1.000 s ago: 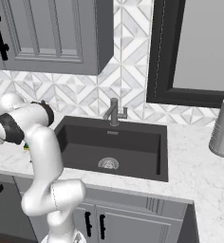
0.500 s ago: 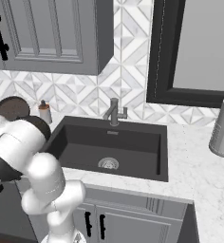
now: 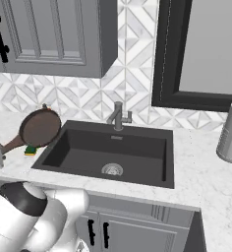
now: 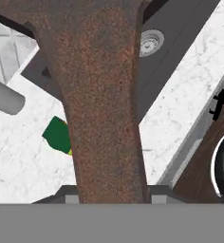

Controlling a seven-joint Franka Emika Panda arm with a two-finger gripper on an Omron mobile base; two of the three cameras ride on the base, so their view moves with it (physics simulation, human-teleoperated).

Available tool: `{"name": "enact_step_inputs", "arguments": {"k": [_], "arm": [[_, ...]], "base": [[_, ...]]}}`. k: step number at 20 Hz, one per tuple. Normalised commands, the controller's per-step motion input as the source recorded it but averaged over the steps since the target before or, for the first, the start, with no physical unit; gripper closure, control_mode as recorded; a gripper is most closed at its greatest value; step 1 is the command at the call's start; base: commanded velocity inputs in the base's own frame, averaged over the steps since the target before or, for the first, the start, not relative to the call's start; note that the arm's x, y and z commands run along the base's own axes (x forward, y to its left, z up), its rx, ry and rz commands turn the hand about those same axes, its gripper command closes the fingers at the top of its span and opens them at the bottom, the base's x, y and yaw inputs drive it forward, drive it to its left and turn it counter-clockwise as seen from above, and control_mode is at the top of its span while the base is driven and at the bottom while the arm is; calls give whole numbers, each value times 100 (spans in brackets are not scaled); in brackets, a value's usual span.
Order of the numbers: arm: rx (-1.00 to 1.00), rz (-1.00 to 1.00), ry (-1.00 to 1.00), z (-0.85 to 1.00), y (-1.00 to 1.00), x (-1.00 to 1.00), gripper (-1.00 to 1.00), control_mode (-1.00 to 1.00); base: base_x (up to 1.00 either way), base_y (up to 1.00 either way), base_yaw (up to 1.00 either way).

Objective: Pick the pan and sponge and place them into the sink. Then turn on the water.

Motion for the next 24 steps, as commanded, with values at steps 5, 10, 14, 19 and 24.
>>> {"name": "enact_step_inputs", "arguments": {"k": [5, 10, 14, 19, 24], "arm": [[7, -33, 24, 20, -90, 0, 100, -100], [4, -7, 13, 0, -81, 13, 100, -100], [0, -15, 7, 0, -64, 38, 100, -100], [0, -21, 5, -4, -51, 52, 100, -100], [0, -20, 0, -21, -32, 54, 100, -100]], "base": [[0, 0, 0], [0, 0, 0], [0, 0, 0], [0, 0, 0], [0, 0, 0]]}}
